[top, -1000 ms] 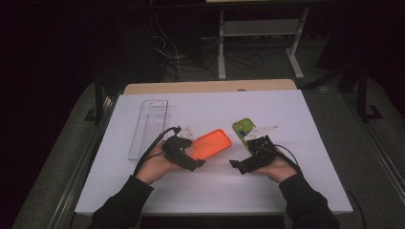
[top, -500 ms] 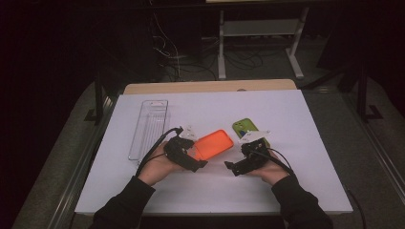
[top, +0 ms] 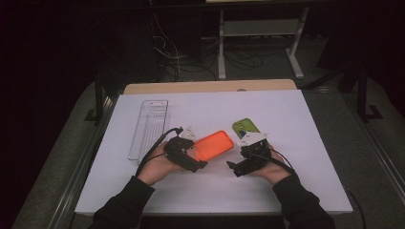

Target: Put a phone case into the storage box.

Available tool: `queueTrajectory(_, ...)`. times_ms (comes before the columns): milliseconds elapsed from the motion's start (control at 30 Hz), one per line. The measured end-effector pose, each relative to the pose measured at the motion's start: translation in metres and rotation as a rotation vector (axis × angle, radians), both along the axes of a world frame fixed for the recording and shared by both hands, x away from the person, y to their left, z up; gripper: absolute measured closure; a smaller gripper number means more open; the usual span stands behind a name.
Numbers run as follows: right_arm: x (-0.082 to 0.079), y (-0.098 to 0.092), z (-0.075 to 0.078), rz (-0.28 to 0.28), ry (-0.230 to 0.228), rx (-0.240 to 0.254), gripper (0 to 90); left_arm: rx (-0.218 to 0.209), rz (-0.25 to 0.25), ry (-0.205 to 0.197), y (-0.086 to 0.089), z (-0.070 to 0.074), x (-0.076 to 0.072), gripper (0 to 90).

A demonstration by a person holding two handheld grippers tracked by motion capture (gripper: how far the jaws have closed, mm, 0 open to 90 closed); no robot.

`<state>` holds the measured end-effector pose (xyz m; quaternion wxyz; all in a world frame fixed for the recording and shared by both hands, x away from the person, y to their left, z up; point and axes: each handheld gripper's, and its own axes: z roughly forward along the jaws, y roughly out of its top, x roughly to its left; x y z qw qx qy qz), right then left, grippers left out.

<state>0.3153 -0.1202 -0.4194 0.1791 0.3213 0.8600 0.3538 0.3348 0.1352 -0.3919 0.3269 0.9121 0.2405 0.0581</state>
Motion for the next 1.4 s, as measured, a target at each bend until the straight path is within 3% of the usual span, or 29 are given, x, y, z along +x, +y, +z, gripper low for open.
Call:
queueTrajectory(400,-0.005,0.003,0.003,0.004,-0.099,-0.079,0.0,0.001,-0.006,-0.002,0.001,0.001,0.000,15.8)
queueTrajectory(633,-0.010,0.008,0.002,0.033,-0.186,-0.169,0.0,-0.001,-0.004,-0.003,0.001,0.000,0.001,15.8)
queueTrajectory(833,-0.012,0.011,0.001,0.051,-0.228,-0.210,0.0,-0.001,-0.003,0.004,0.001,0.000,0.000,15.8)
queueTrajectory(1033,-0.016,0.013,0.001,0.079,-0.302,-0.278,0.0,0.004,-0.011,-0.002,0.001,0.000,0.001,15.8)
queueTrajectory(1167,-0.018,0.015,0.000,0.085,-0.320,-0.295,0.0,0.002,-0.008,0.000,0.001,0.000,0.001,15.8)
queueTrajectory(1400,-0.020,0.017,0.000,0.119,-0.403,-0.376,0.0,0.002,-0.007,-0.001,0.001,0.000,0.001,15.8)
